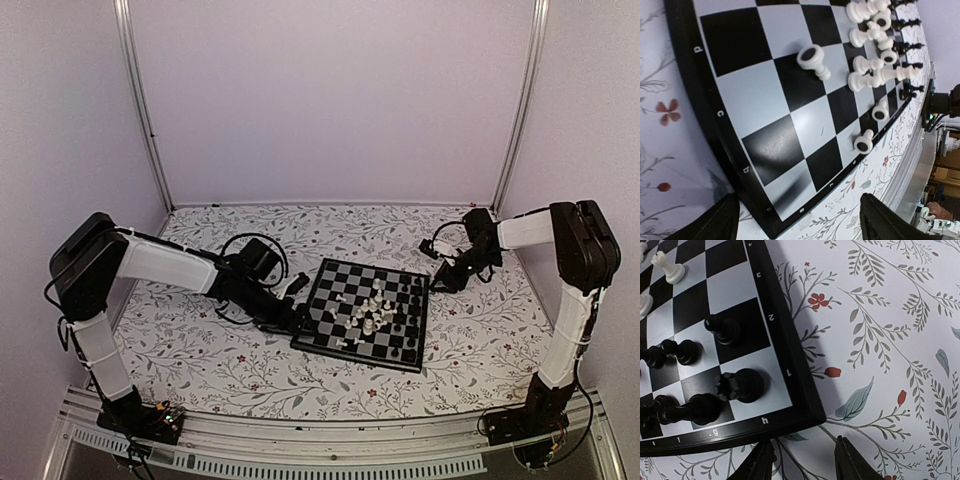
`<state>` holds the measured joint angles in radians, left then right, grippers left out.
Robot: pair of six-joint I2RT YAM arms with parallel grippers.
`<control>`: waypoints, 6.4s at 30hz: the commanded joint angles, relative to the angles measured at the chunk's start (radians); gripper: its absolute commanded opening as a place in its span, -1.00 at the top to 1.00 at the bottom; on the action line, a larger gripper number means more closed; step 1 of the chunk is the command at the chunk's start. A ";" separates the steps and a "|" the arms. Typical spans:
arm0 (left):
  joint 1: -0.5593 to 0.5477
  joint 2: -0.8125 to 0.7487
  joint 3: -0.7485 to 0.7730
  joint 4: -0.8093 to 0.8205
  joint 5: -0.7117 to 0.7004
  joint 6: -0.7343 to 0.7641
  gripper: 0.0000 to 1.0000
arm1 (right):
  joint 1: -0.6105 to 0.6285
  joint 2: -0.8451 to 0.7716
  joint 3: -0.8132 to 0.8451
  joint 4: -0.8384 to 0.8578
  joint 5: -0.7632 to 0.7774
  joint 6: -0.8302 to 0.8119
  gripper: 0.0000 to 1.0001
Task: Set up the chess pieces on the board
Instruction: Adjust the chessboard at the center of the board, then pick up the chess piece from the chessboard, then place the chess piece on the chessboard, then pick up the chess piece from the chessboard.
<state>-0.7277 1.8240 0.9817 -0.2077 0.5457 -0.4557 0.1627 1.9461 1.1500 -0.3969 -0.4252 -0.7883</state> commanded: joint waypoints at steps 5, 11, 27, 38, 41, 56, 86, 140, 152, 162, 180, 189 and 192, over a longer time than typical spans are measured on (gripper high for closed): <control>-0.126 0.023 -0.005 -0.043 -0.037 -0.003 -0.69 | 0.004 0.058 -0.009 -0.044 0.016 0.019 0.08; -0.182 0.047 0.041 -0.092 -0.054 0.012 -0.68 | 0.004 0.055 -0.015 -0.046 0.023 0.020 0.08; -0.209 -0.058 0.306 -0.511 -0.368 0.239 -0.63 | -0.057 -0.172 0.011 -0.164 0.023 0.065 -0.08; -0.231 0.068 0.542 -0.364 -0.472 0.358 0.04 | -0.029 -0.389 -0.074 -0.082 -0.185 0.214 -0.10; -0.272 0.124 0.595 -0.372 -0.500 0.374 0.11 | -0.025 -0.400 -0.108 -0.061 -0.133 0.193 -0.09; -0.363 0.297 0.678 -0.390 -0.577 0.361 0.15 | -0.025 -0.388 -0.167 -0.003 -0.143 0.166 -0.03; -0.365 0.386 0.746 -0.426 -0.523 0.379 0.66 | -0.024 -0.334 -0.162 -0.012 -0.130 0.149 -0.02; -0.079 0.649 1.185 -0.573 -0.635 0.439 0.89 | -0.018 -0.291 -0.155 -0.034 -0.098 0.116 0.00; -0.070 0.674 1.196 -0.572 -0.631 0.445 0.85 | -0.016 -0.278 -0.152 -0.040 -0.096 0.115 -0.01; -0.070 0.652 1.204 -0.584 -0.644 0.437 0.21 | -0.013 -0.267 -0.150 -0.042 -0.095 0.115 -0.01; -0.223 0.251 0.792 -0.486 -0.505 0.504 0.26 | 0.019 -0.293 -0.142 -0.048 -0.073 0.120 -0.01; -0.290 0.166 0.580 -0.447 -0.502 0.406 0.26 | 0.119 -0.383 -0.080 -0.098 -0.097 0.130 0.14; -0.289 0.126 0.520 -0.409 -0.503 0.377 0.23 | 0.159 -0.376 -0.037 -0.117 -0.102 0.125 0.18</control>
<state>-1.0229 2.0476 1.5551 -0.6819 0.0372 -0.0238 0.2775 1.5951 1.0470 -0.4782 -0.5053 -0.6659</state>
